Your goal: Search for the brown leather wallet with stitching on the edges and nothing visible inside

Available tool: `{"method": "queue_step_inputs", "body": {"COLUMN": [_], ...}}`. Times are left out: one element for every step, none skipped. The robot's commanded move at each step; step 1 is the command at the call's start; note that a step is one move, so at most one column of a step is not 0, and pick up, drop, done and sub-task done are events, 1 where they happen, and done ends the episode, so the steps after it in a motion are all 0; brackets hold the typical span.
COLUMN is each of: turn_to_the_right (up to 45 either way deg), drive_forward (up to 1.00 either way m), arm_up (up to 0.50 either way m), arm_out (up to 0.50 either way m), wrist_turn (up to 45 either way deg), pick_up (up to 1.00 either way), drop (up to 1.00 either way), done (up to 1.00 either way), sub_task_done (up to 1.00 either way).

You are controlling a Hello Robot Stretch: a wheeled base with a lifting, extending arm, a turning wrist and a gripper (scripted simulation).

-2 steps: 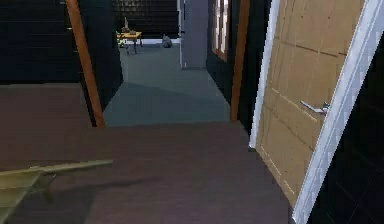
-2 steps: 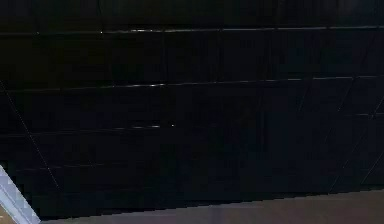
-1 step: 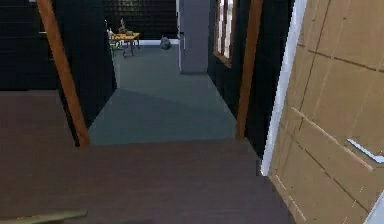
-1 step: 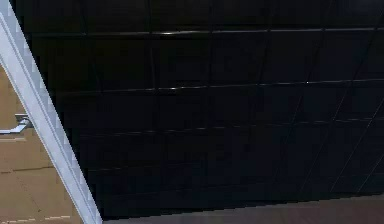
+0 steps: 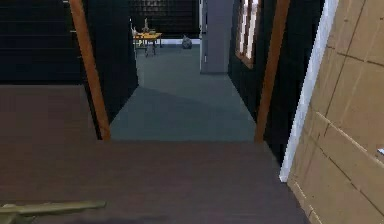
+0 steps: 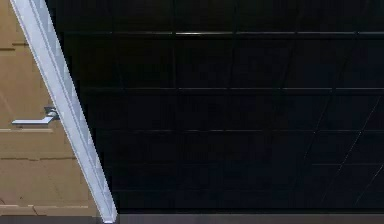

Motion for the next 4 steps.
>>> {"method": "queue_step_inputs", "body": {"turn_to_the_right": [0.0,-18.0,0.0,9.0], "drive_forward": [1.0,0.0,0.05,0.0], "arm_up": [0.0,0.0,0.0,0.0], "arm_out": [0.0,0.0,0.0,0.0], "wrist_turn": [0.0,0.0,0.0,0.0], "pick_up": [0.0,0.0,0.0,0.0], "drop": [0.0,0.0,0.0,0.0], "done": [0.0,0.0,0.0,0.0], "sub_task_done": [0.0,0.0,0.0,0.0]}}
